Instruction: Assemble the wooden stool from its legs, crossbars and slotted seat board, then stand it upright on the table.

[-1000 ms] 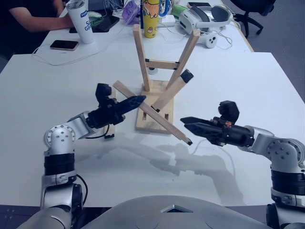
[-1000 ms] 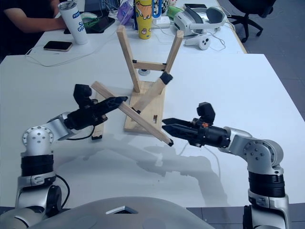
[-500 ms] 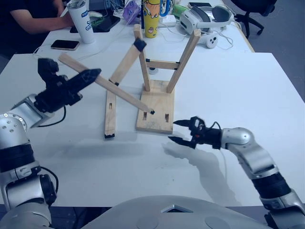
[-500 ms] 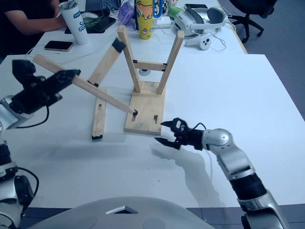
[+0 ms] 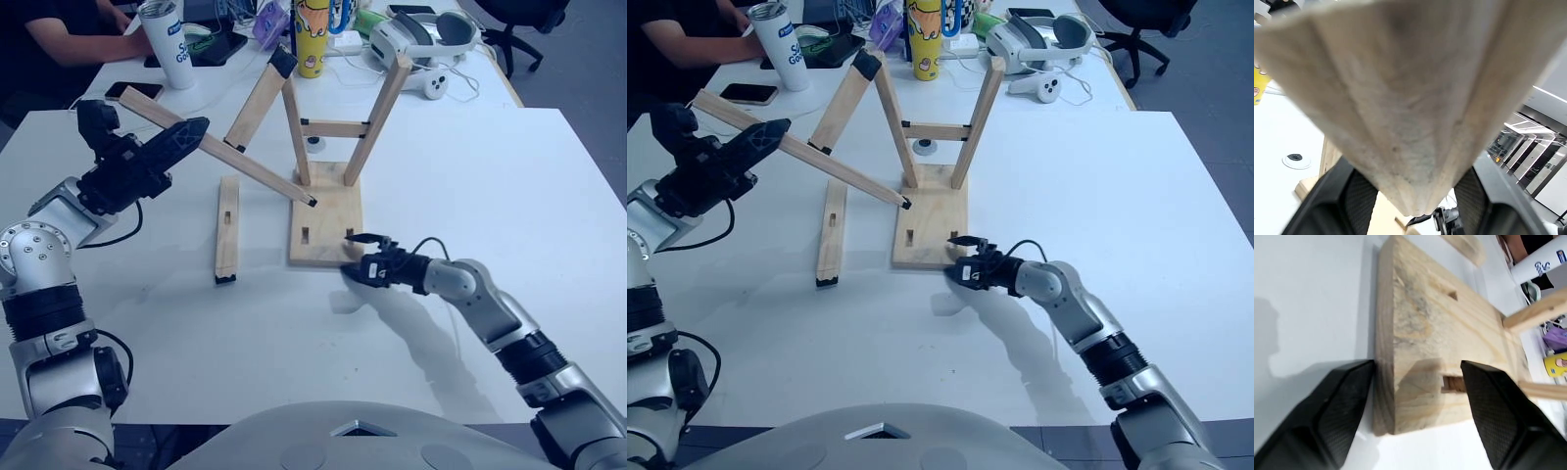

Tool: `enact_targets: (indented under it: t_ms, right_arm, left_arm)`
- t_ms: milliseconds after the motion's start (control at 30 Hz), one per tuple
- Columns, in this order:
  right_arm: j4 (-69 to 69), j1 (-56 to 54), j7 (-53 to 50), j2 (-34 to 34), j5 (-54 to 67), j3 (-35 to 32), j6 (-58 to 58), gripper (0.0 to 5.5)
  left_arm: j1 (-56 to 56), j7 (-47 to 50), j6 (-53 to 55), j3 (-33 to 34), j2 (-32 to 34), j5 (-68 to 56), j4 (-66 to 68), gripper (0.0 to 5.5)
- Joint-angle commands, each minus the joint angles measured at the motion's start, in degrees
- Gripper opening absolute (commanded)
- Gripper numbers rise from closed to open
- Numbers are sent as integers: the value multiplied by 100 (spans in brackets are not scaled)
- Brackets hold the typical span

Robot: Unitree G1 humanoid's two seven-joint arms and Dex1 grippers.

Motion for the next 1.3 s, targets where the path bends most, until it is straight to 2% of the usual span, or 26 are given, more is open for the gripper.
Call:
enact_targets:
  t_ms: [33, 200, 300, 400, 500, 567, 733, 1067, 1300]
  right_arm:
    - [313, -251, 236, -207, -3, -148, -240, 330]
    - [133, -127, 506, -211, 362, -318, -155, 330]
    - [-495, 352, 905, -197, 1306, -655, 614, 330]
    - [-1475, 696, 761, 361, 3296, -1402, 2343, 300]
    - [-1742, 706, -328, 1251, 4034, -1874, 3194, 253]
    - [-1676, 701, -934, 1683, 3908, -1883, 3360, 226]
    - [-1134, 739, -1487, 2116, 3104, -1399, 3151, 153]
    - [-38, 444, -2265, 3034, 2799, -1561, 3235, 4]
    - [33, 543, -2254, 3191, 2663, -1455, 3342, 0]
  left_arm:
    - [96, 125, -222, -44, -318, 53, -241, 203]
    - [174, 305, -431, -237, -568, 248, -570, 203]
    - [182, 348, -590, -403, -611, 454, -723, 203]
    - [80, 342, -700, -409, -555, 551, -762, 203]
    - [-75, 291, -772, -434, -427, 650, -768, 203]
    - [-182, 198, -813, -509, -367, 765, -710, 203]
    - [-489, -190, -1027, -833, -315, 1100, -332, 203]
    - [-1026, -1218, -1813, -2042, -59, 2429, 154, 203]
    - [-1053, -1523, -1884, -2214, 4, 2699, 239, 203]
